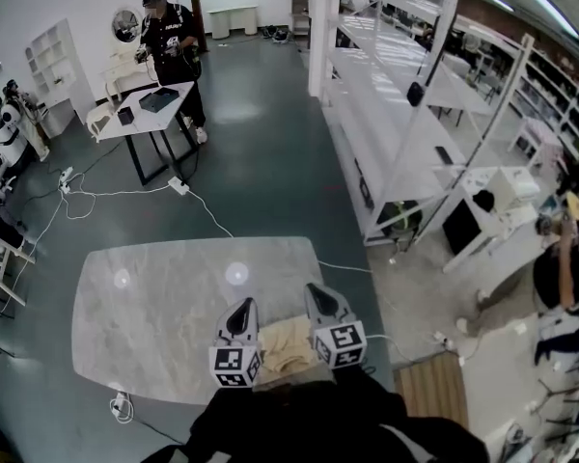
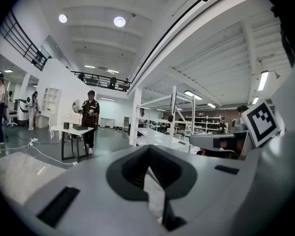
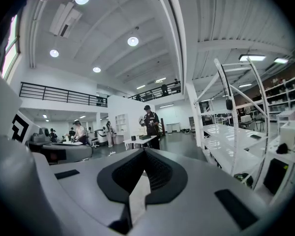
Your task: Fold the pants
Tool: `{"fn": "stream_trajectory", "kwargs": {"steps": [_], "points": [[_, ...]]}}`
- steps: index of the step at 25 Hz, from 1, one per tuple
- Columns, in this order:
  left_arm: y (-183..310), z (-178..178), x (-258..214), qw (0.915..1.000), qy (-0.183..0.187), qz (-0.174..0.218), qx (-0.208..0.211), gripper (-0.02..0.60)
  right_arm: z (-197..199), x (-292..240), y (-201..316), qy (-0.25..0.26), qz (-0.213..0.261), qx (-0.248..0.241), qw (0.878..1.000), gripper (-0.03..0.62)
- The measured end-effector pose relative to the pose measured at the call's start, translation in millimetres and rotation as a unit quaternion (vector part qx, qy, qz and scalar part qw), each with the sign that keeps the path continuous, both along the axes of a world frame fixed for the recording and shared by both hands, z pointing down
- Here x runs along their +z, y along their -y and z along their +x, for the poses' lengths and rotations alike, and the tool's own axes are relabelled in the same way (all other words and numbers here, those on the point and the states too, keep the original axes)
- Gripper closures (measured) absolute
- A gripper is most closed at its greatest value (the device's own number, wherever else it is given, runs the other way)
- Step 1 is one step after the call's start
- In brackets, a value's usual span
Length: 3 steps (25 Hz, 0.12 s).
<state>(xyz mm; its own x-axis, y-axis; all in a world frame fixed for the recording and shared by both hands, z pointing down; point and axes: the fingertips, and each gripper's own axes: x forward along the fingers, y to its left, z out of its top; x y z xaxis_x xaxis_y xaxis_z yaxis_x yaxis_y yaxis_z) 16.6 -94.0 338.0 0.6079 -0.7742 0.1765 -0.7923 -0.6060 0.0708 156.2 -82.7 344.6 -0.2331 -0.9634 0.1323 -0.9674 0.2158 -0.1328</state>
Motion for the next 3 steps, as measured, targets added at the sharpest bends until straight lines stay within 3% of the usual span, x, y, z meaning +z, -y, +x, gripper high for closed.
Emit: {"fn": "stream_trajectory", "kwargs": {"steps": [3], "points": [[-1.9,-5.9,0.7,1.0,-0.001,-0.005,-0.007,0.58,-3.3,0.4,0.4,-0.002,0.007,-0.012,1.0,0.591]]}}
